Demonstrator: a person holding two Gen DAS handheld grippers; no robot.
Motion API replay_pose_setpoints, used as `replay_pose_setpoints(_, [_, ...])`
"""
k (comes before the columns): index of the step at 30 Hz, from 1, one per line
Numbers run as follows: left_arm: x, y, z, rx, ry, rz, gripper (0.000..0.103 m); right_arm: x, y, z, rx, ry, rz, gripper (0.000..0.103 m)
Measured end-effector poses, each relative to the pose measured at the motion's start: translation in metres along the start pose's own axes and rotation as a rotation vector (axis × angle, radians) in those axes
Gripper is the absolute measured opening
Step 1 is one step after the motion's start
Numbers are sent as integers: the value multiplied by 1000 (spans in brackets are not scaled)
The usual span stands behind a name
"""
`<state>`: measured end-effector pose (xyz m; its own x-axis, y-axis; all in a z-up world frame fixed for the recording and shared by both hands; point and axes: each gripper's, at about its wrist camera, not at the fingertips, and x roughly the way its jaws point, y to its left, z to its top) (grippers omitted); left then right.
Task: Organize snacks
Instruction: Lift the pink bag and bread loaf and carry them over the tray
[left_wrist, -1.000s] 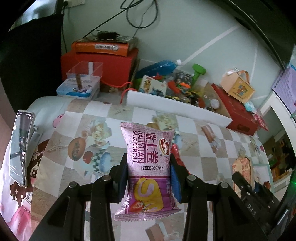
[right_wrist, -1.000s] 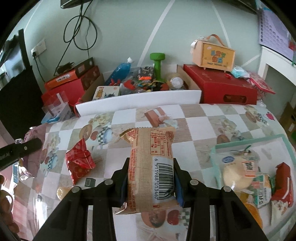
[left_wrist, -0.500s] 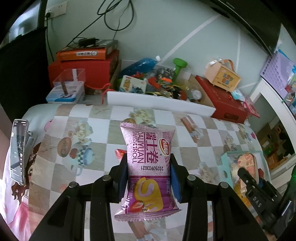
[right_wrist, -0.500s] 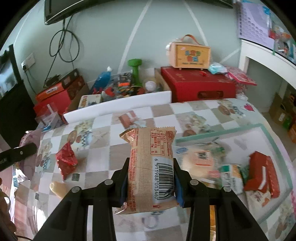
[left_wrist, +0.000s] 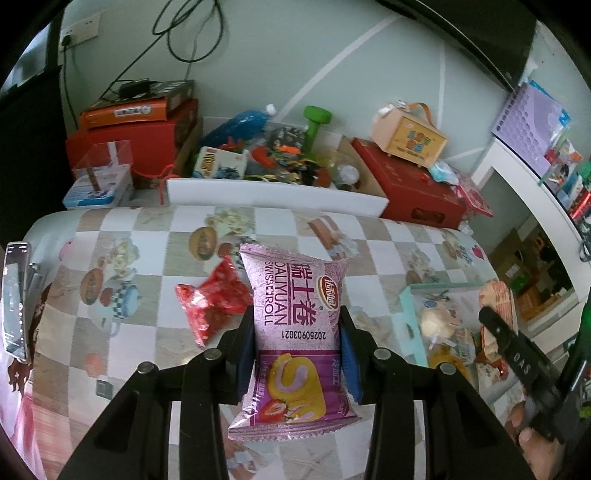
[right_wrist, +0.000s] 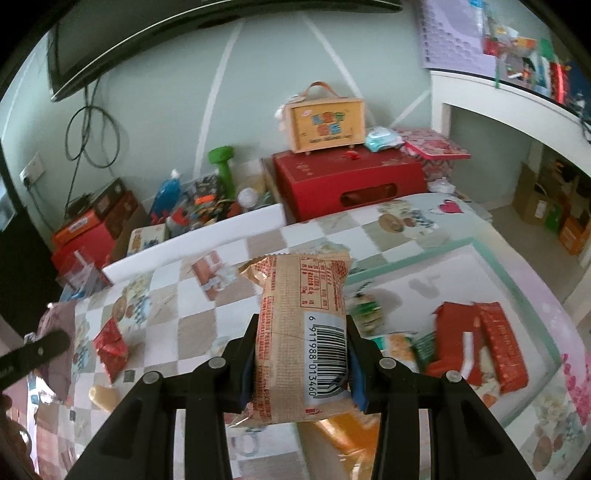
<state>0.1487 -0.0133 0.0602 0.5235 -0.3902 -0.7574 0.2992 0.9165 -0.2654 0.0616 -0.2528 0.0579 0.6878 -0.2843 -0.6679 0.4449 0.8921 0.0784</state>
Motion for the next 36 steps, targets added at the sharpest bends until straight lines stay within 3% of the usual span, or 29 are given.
replay_pose_setpoints(19, [31, -106, -28, 181, 122, -102, 42, -14, -113, 9, 214, -33, -150, 43])
replay_pose_setpoints(36, [73, -238, -16, 367, 170, -180, 42, 24, -182, 9, 317, 13, -142, 43])
